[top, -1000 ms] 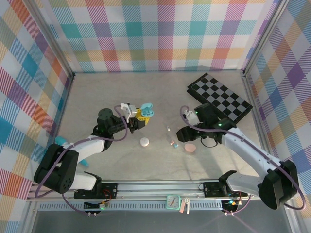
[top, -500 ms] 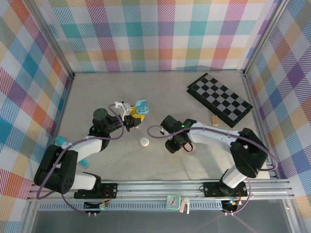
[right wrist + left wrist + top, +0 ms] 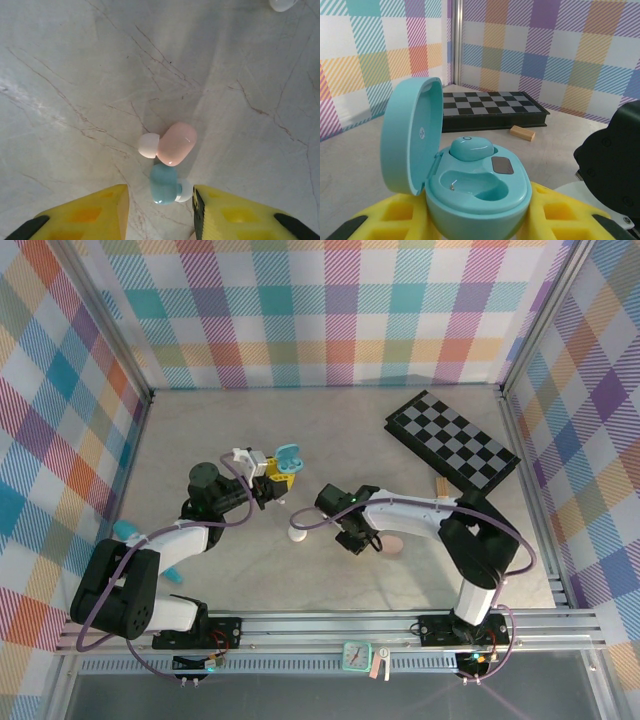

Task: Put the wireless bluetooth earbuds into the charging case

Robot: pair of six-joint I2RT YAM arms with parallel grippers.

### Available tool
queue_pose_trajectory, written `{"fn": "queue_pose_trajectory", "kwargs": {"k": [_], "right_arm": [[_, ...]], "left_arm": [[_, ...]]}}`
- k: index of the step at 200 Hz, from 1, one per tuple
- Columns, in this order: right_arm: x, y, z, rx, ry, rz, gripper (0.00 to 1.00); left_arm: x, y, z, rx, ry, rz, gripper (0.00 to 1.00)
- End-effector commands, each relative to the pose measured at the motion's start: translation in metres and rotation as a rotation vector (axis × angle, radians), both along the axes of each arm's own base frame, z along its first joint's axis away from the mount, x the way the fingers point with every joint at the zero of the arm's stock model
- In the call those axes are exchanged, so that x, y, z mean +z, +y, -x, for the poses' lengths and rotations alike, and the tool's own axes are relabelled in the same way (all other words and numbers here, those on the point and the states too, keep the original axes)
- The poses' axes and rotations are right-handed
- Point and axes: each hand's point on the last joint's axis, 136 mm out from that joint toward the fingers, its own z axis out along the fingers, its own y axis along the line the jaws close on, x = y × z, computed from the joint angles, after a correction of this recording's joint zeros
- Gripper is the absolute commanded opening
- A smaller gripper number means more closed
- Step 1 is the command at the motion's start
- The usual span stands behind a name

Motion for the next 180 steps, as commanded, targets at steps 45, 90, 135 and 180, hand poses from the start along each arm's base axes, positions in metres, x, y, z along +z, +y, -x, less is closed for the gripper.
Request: {"fn": "queue_pose_trajectory", "kwargs": {"k": [45, 90, 135, 180], "right_arm": [[-0.006, 0.004, -0.001, 0.03, 0.02, 0.038, 0.37], [-0.011, 0.003, -0.002, 0.034, 0.023, 0.06, 0.33], [-0.007, 0.003, -0.003, 0.023, 0.013, 0.057, 0.26], [0.008, 0.006, 0.0, 0.004, 0.001, -0.004, 0.21]], "left_arm": [[0.012, 0.004, 0.004, -0.003, -0.053, 0.007, 0.34], [0.011, 0.003, 0.005, -0.012, -0.048, 0.006, 0.34], [0.011, 0.003, 0.006, -0.017, -0.048, 0.006, 0.34], [0.012, 0.003, 0.008, -0.021, -0.053, 0.004, 0.34]]}}
